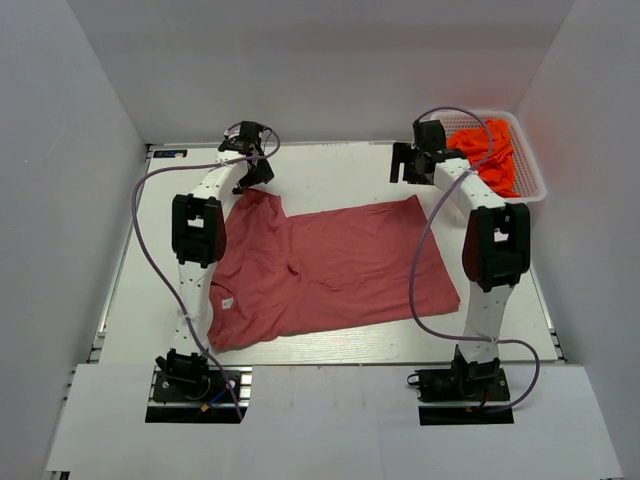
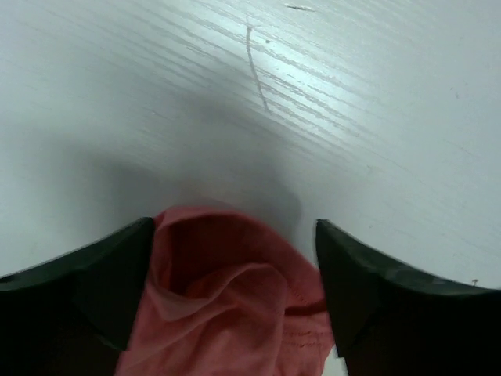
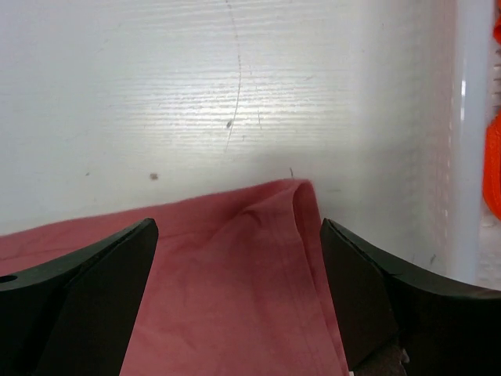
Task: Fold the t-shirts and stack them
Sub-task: Grap the side of the flattened tshirt furthest away from the robot with both arms
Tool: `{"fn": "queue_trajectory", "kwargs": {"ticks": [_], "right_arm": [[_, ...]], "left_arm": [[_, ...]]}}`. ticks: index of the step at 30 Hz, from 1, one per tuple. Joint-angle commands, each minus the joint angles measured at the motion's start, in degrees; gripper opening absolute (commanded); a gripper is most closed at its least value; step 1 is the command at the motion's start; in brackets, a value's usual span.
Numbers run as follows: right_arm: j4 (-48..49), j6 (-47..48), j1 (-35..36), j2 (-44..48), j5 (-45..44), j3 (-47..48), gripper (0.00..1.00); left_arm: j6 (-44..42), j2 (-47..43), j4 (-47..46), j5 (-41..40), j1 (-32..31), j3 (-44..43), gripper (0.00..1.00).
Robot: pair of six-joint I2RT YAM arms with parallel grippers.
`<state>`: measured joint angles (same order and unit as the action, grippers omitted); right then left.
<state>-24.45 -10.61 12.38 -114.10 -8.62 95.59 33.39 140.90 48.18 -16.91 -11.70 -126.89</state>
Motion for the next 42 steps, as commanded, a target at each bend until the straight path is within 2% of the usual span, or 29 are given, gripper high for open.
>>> {"fn": "queue_trajectory", "kwargs": {"ticks": [1, 2, 5, 6, 7, 8, 9, 14, 17, 18, 19, 21, 22, 25, 29, 34, 39, 42], "right_arm": [[-1.3, 1.03, 0.36, -4.01, -2.88, 5.3, 0.9], [-1.74, 0.51, 0.71, -5.76, -3.24, 6.0, 0.9], [-3.41, -0.29, 1.24, -9.37, -4.99, 8.29, 0.9], [-3.41, -0.37, 1.24, -9.73, -5.17, 8.64, 0.9], [-3.33, -0.37, 1.42, -10.95, -5.52, 8.65, 0.9], [-3.67, -0.9, 1.59, -11.75, -6.66, 8.91, 0.9], [-3.94, -1.16, 1.77, -11.76, -7.28, 8.91, 0.9], [-4.03, -3.71, 1.94, -12.9, -10.18, 6.28, 0.9], [-2.28, -4.33, 1.86, -12.99, -10.8, 4.69, 0.79], [-1.49, -4.42, 1.94, -13.25, -11.58, 4.52, 0.73], [-0.78, -4.5, 1.86, -13.42, -11.94, 4.43, 0.59], [0.36, -4.68, 1.94, -13.43, -12.73, 4.43, 0.42], [0.45, -4.59, 1.77, -13.34, -12.73, 4.6, 0.27], [0.89, -4.77, 1.94, -12.37, -13.52, 4.43, 0.0], [2.38, -4.68, 1.94, -8.07, -14.32, -0.29, 0.0], [5.98, -4.24, 2.21, 0.45, -13.62, -7.6, 0.0], [7.66, -3.63, 2.47, 7.3, -12.21, -14.97, 0.0], [8.54, -2.31, 2.47, 9.33, -11.86, -17.45, 0.0]], "left_arm": [[-1.13, -1.07, -1.95, 1.96, -0.07, -2.57, 0.84], [-1.13, -0.54, -1.95, 1.96, -0.07, -1.96, 0.7], [-1.13, -0.54, -1.95, 1.96, 0.45, -0.65, 0.5], [-1.13, -0.54, -1.95, 1.96, 0.45, -0.64, 0.33], [-1.13, -0.54, -1.95, 1.96, 0.45, -0.12, 0.24], [-1.13, -0.54, -1.95, 1.96, 0.45, -0.11, 0.05], [-1.13, -0.54, -1.95, 1.96, 0.45, -0.11, 0.0], [-1.74, -2.99, -2.74, 2.57, 0.45, 2.09, 0.0], [-2.27, -4.66, -4.23, 3.1, 0.45, 3.67, 0.0], [-2.27, -5.63, -4.24, 3.11, 0.45, 4.28, 0.0], [-2.88, -6.16, -4.85, 3.98, 0.45, 4.28, 0.0], [-2.89, -7.12, -4.85, 5.04, 0.45, 4.81, 0.0], [-2.89, -8.35, -4.85, 5.04, 0.45, 5.59, 0.0], [-2.89, -11.25, -4.33, 5.57, 0.45, 9.72, 0.0], [-1.75, -19.24, -5.72, 5.57, 0.45, 20.15, 0.0], [2.63, -33.98, -7.57, 7.75, -0.69, 32.65, 0.0], [6.77, -47.71, -8.11, 9.96, -0.69, 49.26, 0.0], [7.31, -54.04, -13.28, 10.49, -0.69, 57.53, 0.0]]}}
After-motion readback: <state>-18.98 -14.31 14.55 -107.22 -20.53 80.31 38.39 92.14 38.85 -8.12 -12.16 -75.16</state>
